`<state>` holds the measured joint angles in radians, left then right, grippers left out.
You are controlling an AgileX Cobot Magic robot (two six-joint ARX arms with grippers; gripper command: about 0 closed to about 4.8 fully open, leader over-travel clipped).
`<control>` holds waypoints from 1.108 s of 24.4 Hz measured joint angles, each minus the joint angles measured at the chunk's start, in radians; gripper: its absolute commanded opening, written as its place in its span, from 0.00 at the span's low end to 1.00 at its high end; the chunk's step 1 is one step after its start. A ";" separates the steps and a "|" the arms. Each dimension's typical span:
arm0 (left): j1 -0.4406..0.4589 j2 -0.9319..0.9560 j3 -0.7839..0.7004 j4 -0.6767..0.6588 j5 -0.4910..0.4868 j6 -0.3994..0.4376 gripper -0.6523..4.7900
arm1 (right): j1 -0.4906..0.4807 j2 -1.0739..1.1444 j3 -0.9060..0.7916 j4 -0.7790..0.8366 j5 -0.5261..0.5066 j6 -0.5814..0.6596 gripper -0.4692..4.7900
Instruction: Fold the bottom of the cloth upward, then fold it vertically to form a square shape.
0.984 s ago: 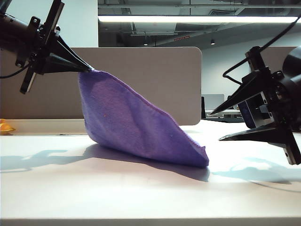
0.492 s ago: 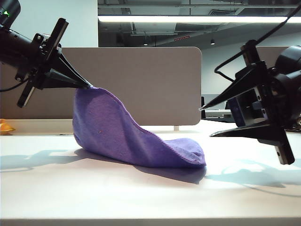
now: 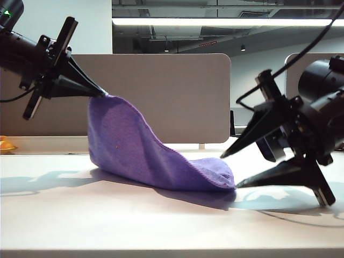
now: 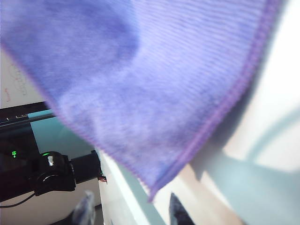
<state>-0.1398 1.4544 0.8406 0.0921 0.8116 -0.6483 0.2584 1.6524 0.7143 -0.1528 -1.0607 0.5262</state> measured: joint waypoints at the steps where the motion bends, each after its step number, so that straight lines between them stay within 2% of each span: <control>1: 0.000 0.000 0.003 0.001 0.005 0.000 0.11 | 0.000 0.011 0.000 0.001 -0.001 0.000 0.48; 9: 0.000 0.000 0.008 0.001 0.038 -0.016 0.11 | -0.001 0.026 0.006 0.020 -0.017 0.011 0.48; 11: 0.000 -0.001 0.008 0.001 0.038 -0.016 0.11 | -0.001 0.030 0.006 0.034 -0.035 0.011 0.41; 13: 0.000 0.000 0.008 0.001 0.037 -0.016 0.11 | 0.000 0.030 0.010 0.036 -0.038 0.010 0.40; 19: 0.000 0.000 0.008 0.001 0.037 -0.016 0.11 | 0.000 -0.050 0.039 0.037 0.056 0.001 0.40; 22: 0.000 0.000 0.008 0.001 0.036 -0.016 0.11 | 0.002 -0.091 0.079 -0.059 0.115 -0.057 0.40; 27: 0.000 -0.001 0.008 0.001 0.036 -0.016 0.11 | 0.035 -0.112 0.126 -0.308 0.245 -0.275 0.40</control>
<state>-0.1394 1.4536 0.8486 0.0933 0.8478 -0.6640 0.2932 1.5406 0.8398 -0.4606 -0.8158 0.2512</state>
